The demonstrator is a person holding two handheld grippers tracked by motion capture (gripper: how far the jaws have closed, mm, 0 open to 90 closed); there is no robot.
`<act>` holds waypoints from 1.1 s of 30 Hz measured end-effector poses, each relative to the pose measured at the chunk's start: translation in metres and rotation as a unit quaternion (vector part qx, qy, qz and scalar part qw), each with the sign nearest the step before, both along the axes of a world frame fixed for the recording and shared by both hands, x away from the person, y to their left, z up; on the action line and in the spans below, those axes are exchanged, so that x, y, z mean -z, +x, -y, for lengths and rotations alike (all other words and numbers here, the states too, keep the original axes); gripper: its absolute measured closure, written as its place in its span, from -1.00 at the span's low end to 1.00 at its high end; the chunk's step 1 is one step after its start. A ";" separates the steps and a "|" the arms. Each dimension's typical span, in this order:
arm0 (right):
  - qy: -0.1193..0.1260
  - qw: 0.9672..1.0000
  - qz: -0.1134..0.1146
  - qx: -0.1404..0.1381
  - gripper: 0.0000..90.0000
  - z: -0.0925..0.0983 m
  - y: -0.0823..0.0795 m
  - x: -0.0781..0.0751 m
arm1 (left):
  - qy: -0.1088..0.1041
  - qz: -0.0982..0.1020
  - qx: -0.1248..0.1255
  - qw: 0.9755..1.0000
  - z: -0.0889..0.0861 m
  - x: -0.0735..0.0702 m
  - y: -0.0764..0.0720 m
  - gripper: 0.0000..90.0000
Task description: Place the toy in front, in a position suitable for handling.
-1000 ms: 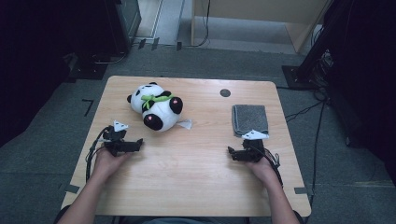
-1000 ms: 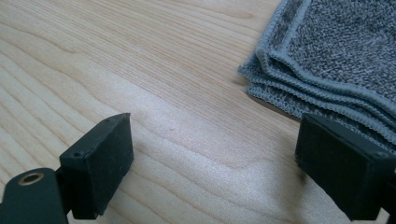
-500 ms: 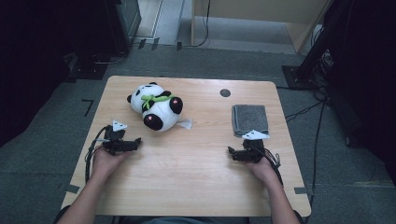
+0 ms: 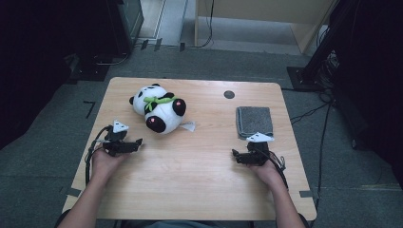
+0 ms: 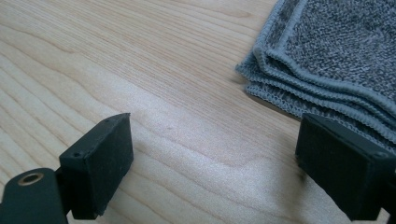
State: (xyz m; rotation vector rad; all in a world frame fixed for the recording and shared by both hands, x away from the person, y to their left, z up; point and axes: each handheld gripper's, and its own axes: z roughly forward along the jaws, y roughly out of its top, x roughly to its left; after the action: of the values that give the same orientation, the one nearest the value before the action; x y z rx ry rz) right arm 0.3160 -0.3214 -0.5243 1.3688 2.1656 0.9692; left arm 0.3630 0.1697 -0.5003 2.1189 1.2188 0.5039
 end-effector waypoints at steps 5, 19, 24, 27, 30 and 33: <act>0.000 1.000 -0.001 0.001 -0.75 0.000 0.000 0.000 | -0.029 -0.013 0.018 0.999 0.001 -0.007 0.003 -0.41; 0.000 1.000 -0.002 0.002 -0.75 0.000 0.000 0.000 | -0.065 -0.011 0.032 0.997 -0.003 -0.035 0.014 -0.41; 0.000 1.000 -0.001 0.002 -0.75 0.000 0.000 0.000 | -0.054 -0.007 0.045 0.997 -0.002 -0.047 0.022 -0.41; 0.000 1.000 -0.001 0.002 -0.75 0.000 0.000 0.000 | -0.061 -0.004 0.052 0.997 -0.001 -0.060 0.031 -0.41; 0.000 1.000 -0.001 0.002 -0.75 0.000 0.000 0.000 | -0.056 0.001 0.054 0.997 0.001 -0.067 0.036 -0.41; 0.000 1.000 -0.001 0.002 -0.75 0.000 0.000 0.000 | -0.054 0.003 0.056 0.997 0.007 -0.078 0.045 -0.41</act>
State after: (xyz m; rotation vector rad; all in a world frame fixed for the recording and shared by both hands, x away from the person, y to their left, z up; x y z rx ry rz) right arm 0.3157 -0.3215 -0.5242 1.3752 2.1638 0.9660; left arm 0.4083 0.1628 -0.4222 2.0782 1.0924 0.3870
